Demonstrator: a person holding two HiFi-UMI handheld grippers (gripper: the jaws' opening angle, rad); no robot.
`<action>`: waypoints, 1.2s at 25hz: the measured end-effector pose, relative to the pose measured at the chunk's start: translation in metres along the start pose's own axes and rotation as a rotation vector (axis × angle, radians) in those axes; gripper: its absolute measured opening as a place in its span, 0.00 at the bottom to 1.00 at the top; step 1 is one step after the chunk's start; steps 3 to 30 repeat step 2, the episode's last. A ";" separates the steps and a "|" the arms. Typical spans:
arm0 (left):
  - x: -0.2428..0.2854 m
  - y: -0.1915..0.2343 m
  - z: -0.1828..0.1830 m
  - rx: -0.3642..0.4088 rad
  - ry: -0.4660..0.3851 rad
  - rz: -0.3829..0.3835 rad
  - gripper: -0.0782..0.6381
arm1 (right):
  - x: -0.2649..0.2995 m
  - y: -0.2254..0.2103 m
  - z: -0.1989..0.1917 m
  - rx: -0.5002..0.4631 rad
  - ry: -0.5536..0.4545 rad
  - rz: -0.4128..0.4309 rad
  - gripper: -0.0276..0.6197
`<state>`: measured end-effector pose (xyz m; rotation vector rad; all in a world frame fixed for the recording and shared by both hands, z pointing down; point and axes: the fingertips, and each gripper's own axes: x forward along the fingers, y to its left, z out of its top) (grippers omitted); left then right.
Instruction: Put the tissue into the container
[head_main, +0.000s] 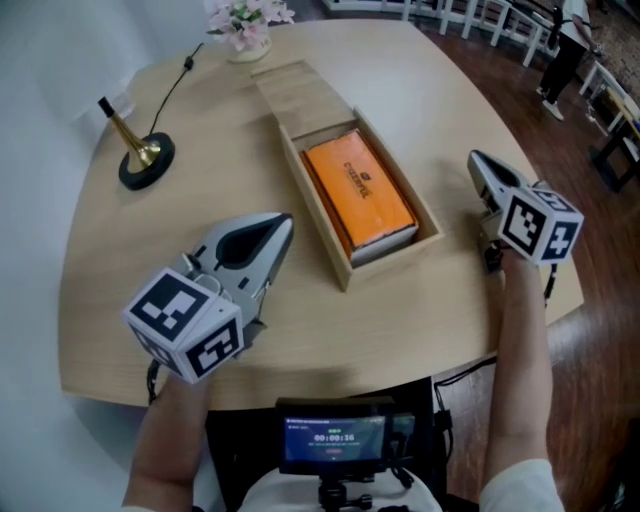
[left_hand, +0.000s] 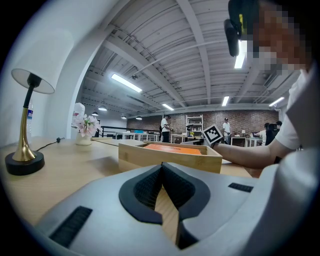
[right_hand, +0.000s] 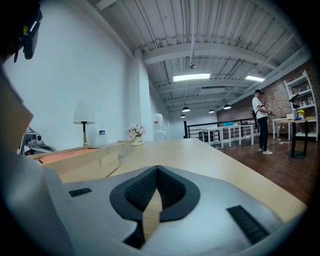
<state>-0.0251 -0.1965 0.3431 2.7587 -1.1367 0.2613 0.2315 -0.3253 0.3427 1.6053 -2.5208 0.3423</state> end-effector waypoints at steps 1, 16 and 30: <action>-0.002 -0.002 -0.004 -0.006 0.015 -0.004 0.11 | -0.002 0.001 -0.007 0.013 0.011 0.001 0.05; -0.004 -0.004 -0.007 -0.013 0.030 -0.008 0.11 | -0.004 0.002 -0.015 0.026 0.023 0.001 0.05; -0.004 -0.004 -0.007 -0.013 0.030 -0.008 0.11 | -0.004 0.002 -0.015 0.026 0.023 0.001 0.05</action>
